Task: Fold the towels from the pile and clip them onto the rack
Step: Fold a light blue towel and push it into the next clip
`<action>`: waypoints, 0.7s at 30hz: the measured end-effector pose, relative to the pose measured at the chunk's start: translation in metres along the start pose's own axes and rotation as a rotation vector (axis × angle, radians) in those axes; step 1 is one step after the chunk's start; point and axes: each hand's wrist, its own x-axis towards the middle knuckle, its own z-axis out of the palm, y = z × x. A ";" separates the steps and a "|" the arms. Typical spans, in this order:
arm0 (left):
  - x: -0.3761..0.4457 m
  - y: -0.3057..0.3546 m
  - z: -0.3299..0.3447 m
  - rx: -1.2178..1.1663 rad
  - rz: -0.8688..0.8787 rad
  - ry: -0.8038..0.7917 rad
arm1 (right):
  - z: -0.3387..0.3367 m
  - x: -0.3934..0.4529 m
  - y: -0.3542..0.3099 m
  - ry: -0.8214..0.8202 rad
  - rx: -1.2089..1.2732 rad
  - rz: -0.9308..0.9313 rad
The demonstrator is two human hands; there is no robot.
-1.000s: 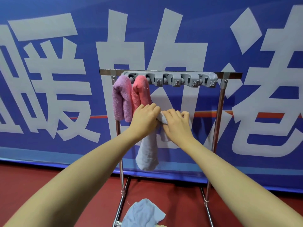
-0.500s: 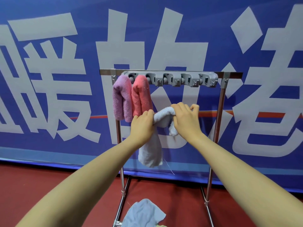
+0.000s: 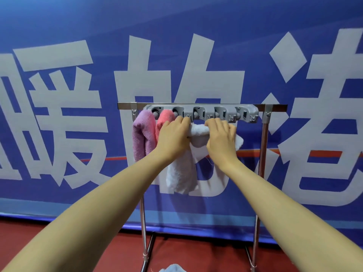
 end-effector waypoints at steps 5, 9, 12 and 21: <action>0.025 -0.005 0.001 0.012 0.032 0.077 | 0.005 0.026 -0.001 -0.036 0.050 0.053; 0.038 -0.017 0.006 0.062 0.059 0.073 | 0.009 0.038 0.006 -0.172 0.049 0.023; 0.047 -0.024 0.009 0.075 0.078 0.084 | 0.022 0.047 0.008 -0.133 -0.023 0.023; 0.078 -0.037 0.029 0.172 0.123 0.139 | 0.067 0.084 0.009 0.028 -0.016 0.215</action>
